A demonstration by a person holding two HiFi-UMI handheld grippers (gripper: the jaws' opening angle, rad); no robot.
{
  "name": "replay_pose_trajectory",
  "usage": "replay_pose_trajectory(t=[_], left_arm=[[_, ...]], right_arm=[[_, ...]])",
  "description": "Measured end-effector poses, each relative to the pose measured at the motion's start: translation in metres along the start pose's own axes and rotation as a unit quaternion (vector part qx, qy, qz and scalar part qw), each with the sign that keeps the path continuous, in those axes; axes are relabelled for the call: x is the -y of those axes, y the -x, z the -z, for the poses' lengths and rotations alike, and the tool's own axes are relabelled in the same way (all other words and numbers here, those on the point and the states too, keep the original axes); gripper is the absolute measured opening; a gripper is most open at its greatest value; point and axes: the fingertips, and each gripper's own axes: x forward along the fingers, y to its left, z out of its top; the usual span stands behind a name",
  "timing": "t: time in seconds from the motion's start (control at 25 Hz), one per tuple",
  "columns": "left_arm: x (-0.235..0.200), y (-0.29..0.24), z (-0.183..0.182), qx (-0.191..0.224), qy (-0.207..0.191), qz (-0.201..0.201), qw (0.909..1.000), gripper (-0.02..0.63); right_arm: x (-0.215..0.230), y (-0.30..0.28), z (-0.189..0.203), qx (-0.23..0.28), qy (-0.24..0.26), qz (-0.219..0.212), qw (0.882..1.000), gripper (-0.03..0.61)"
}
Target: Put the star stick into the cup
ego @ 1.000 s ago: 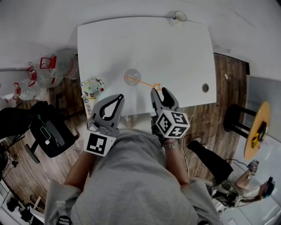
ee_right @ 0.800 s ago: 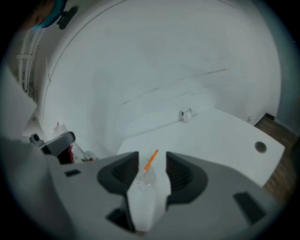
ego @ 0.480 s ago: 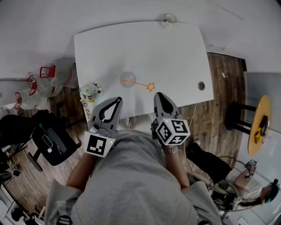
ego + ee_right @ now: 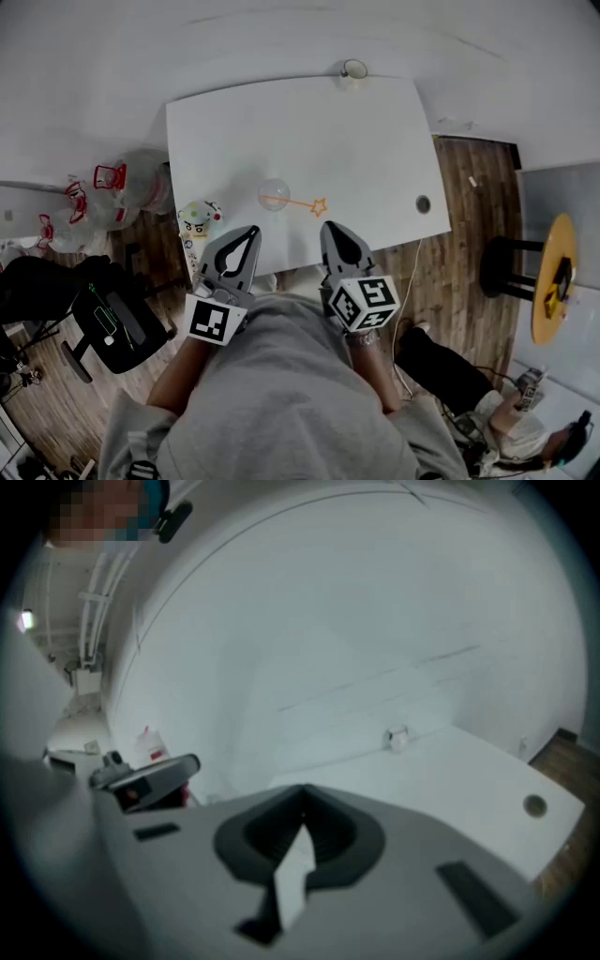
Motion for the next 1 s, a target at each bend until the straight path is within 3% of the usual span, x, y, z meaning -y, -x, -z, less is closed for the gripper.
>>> replay_pose_trajectory(t=[0.48, 0.76, 1.0], left_arm=[[-0.033, 0.012, -0.045, 0.051, -0.004, -0.049, 0.9975, 0.029], [-0.044, 0.014, -0.086, 0.094, -0.039, -0.055, 0.9933, 0.029], [-0.05, 0.023, -0.109, 0.116, -0.063, -0.064, 0.9892, 0.029]], right_arm=[[-0.014, 0.013, -0.063, 0.076, 0.028, -0.01, 0.997, 0.034], [-0.025, 0.026, -0.118, 0.139, 0.056, -0.014, 0.989, 0.034], [-0.03, 0.039, -0.137, 0.166, 0.065, -0.015, 0.984, 0.034]])
